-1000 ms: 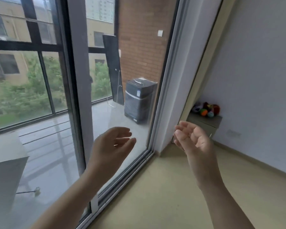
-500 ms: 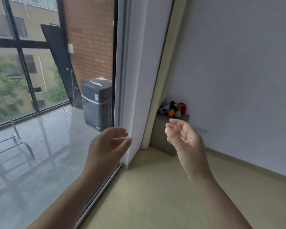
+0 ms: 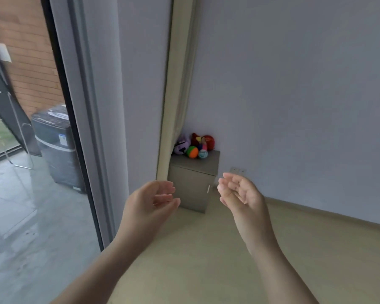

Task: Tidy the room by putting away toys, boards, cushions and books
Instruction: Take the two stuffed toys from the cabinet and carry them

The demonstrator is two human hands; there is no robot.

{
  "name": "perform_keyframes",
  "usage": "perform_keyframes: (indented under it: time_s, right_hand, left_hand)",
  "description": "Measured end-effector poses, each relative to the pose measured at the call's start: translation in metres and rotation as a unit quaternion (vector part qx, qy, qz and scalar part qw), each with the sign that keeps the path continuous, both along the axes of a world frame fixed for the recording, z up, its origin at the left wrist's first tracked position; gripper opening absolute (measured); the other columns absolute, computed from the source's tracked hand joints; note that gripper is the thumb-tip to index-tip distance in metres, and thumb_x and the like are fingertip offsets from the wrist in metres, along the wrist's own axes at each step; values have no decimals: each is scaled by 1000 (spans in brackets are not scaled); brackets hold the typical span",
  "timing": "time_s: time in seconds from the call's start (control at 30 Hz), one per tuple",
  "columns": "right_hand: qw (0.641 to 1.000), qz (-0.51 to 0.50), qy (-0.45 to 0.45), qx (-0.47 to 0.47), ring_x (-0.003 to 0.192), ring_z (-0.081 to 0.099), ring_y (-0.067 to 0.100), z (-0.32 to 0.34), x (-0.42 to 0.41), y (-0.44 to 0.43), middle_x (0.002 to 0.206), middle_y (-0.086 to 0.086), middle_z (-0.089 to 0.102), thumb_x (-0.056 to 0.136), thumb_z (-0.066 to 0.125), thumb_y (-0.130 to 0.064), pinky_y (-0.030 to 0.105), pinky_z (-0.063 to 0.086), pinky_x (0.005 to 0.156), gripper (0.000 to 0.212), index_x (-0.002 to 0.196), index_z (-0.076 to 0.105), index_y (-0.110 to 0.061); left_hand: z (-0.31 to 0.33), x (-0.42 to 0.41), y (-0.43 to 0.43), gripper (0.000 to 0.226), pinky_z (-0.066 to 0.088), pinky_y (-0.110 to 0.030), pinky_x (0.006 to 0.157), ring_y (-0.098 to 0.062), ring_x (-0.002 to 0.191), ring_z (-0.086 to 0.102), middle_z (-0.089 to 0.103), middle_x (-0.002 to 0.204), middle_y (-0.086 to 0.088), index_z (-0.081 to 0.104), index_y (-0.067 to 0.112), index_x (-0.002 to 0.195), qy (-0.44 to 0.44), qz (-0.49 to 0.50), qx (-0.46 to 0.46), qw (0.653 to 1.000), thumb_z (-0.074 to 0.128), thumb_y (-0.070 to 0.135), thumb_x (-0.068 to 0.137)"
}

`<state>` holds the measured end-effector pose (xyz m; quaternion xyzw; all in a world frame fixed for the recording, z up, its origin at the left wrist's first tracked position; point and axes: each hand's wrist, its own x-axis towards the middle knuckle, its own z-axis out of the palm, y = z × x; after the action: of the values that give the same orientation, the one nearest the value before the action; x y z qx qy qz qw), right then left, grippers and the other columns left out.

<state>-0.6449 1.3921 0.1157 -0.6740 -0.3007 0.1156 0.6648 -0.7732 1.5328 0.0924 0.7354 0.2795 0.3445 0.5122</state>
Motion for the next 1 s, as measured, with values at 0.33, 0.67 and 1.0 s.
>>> perform_keyframes:
  time_s: [0.33,0.67,1.0]
  right_hand:
    - [999,6,32,-16,103,63,-3,-20,230,41,115,-8,66,90,64,-24,36,50,99,21,111,62,-27]
    - [998,20,42,-52,105,62,0,-35,422,110,111,-10,67,90,64,-23,39,49,101,17,105,62,-31]
    - [993,22,38,-107,106,61,3,-46,604,238,111,-12,65,90,63,-24,38,48,102,22,113,61,-24]
  left_hand:
    - [-22,216,44,24,56,-22,74,3,80,67,72,93,14,68,28,100,43,14,1,999,73,16,80]
    - [-36,388,114,20,52,-23,76,-3,84,68,72,92,12,68,29,94,69,62,-13,996,72,15,80]
    - [-59,570,248,24,50,-22,75,-7,85,67,72,89,10,65,34,89,60,74,-42,995,74,13,79]
